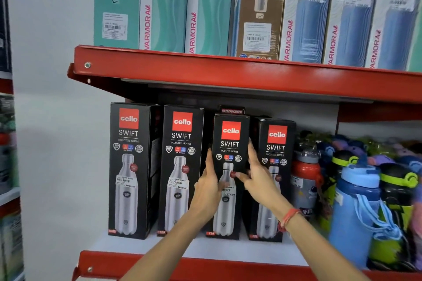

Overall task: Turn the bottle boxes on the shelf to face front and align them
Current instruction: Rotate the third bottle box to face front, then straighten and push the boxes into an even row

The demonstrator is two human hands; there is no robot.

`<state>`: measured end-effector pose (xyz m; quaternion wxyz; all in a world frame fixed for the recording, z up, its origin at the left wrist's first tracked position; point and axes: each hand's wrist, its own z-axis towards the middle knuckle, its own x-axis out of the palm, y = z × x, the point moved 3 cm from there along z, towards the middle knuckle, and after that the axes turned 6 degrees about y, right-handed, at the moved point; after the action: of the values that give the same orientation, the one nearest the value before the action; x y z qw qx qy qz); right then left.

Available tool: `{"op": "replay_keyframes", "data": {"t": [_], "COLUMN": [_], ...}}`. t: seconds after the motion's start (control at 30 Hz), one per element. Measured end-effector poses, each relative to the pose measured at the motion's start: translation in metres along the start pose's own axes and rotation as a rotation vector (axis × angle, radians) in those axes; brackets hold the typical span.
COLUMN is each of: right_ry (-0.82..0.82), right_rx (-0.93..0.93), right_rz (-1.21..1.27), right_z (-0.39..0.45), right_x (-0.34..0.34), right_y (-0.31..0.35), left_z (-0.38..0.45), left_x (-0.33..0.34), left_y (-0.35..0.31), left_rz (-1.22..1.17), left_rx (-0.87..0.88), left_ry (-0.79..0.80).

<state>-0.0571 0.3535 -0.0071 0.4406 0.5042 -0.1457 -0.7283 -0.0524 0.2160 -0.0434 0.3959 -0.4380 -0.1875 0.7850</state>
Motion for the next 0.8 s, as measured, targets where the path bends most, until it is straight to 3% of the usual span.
{"op": "replay_keyframes", "data": {"t": [0.13,0.3,0.43,0.53,0.6,0.67,0.8], "right_ry": [-0.145,-0.365,-0.173,0.055,0.165,0.241,0.276], "right_rx": [-0.03,-0.261,-0.252,-0.107,0.038,0.135,0.216], "right_rz": [-0.111,-0.034,0.265,0.478,0.612,0.646,0.685], "right_z": [-0.009,-0.032,-0.044,-0.045,-0.046,-0.045,-0.043], "right_x": [-0.004,-0.002,0.041,0.093,0.129,0.161,0.211], "right_y": [0.022,0.07,0.097,0.098,0.095,0.093,0.093], "left_z": [-0.007,-0.039,-0.067,-0.087,-0.093,-0.093,-0.091], "left_x": [-0.018,-0.07,-0.124,-0.157,-0.169,-0.173,-0.176], "left_y": [-0.009,-0.018,0.015,0.063,0.096,0.115,0.131], "left_rz": [0.067,-0.056,-0.07,-0.154,-0.273,-0.394,-0.638], "left_rx": [0.082,0.293,0.335,0.167,-0.003,-0.131,-0.21], "left_ry": [-0.012,-0.157,-0.412,-0.552,-0.507,-0.355,-0.036]}}
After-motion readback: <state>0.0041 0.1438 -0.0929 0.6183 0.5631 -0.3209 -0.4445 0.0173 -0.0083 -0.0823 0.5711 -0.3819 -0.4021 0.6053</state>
